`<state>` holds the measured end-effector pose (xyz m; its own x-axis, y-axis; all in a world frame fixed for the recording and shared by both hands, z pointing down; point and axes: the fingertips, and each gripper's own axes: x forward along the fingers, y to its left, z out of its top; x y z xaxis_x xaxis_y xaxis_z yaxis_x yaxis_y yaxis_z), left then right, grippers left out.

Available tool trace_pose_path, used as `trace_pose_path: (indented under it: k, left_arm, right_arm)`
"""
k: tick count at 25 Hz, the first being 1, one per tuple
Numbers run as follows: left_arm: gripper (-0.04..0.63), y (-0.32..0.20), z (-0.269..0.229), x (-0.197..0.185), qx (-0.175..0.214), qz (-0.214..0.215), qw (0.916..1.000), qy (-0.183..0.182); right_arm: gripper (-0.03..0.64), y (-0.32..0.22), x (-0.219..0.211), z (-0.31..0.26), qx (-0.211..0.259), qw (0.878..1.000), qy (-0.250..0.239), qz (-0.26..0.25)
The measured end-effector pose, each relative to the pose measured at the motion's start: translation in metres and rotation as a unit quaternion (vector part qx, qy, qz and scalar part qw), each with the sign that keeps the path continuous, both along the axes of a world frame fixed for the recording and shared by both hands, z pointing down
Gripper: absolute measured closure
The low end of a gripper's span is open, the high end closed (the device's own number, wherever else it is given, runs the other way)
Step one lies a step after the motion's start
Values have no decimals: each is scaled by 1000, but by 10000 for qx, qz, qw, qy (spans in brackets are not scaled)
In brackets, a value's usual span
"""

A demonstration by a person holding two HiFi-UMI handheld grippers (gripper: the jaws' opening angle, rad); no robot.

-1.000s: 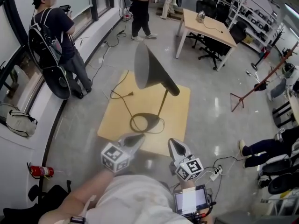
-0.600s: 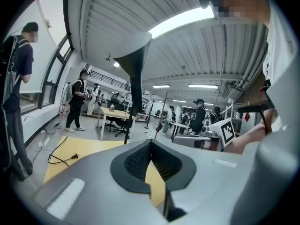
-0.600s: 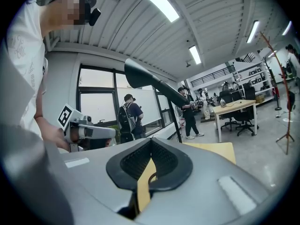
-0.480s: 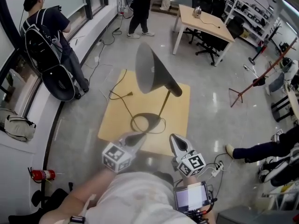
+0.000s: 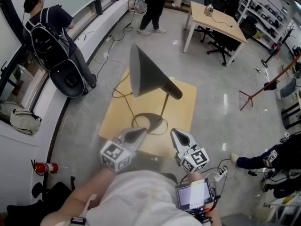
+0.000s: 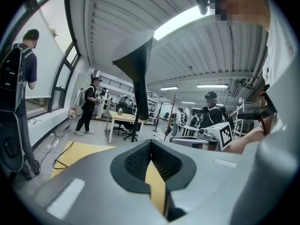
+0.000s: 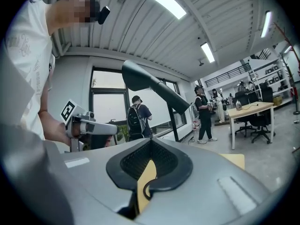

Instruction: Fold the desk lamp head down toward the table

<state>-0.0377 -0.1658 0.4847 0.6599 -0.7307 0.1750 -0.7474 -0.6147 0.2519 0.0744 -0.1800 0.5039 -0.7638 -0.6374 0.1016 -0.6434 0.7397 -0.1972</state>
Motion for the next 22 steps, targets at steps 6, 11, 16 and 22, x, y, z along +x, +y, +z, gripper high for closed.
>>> trace_pose_path:
  k: [6, 11, 16, 22]
  left_arm:
    - [594, -15, -20, 10, 126, -461, 9989, 37]
    - [594, -22, -35, 13, 276, -777, 9966, 6]
    - [594, -25, -59, 8, 466, -1103, 9928, 63]
    - [594, -24, -94, -10, 759, -1621, 9838, -36]
  right_arm:
    - [604, -30, 14, -6, 59, 9993, -12, -361]
    - [604, -58, 24, -15, 169, 9984, -75, -529]
    - [604, -80, 21, -29, 352, 9958, -82, -845]
    - [582, -100, 21, -39, 583, 9918, 38, -1140]
